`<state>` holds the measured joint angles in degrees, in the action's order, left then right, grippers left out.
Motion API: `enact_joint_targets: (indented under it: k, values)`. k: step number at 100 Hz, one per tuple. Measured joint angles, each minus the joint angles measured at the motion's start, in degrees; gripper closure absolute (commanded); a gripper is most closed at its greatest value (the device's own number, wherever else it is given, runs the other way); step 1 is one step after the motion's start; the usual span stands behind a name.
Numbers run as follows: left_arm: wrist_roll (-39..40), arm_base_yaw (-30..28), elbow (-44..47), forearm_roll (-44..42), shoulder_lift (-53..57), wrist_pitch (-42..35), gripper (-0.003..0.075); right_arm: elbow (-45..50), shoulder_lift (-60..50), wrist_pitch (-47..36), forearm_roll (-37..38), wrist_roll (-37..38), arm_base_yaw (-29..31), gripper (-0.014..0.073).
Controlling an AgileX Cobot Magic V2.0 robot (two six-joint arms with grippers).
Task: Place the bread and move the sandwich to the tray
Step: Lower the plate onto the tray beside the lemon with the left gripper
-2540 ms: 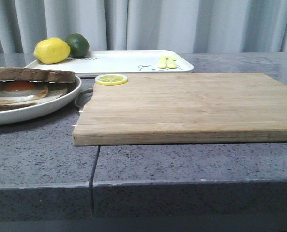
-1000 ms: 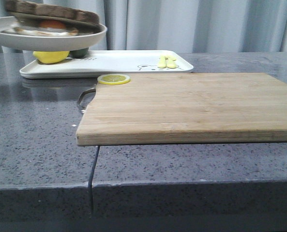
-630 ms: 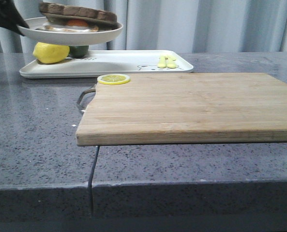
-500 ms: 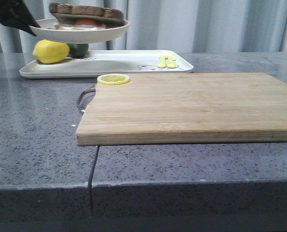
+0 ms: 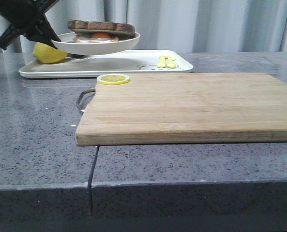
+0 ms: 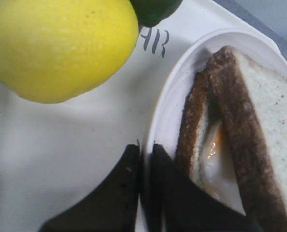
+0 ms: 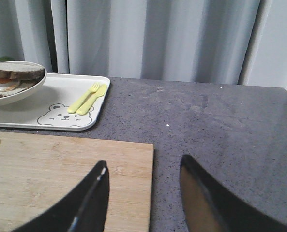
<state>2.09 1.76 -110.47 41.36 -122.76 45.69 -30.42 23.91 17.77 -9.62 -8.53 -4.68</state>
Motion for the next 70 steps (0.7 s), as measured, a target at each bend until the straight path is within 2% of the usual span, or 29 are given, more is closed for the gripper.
enact_joint_targets:
  k: [70]
  values:
    - [-1.47,1.47,-2.28,0.63,-4.71,-2.14,0.0739,0.0,0.0,0.0,0.0,0.0,0.0,0.024]
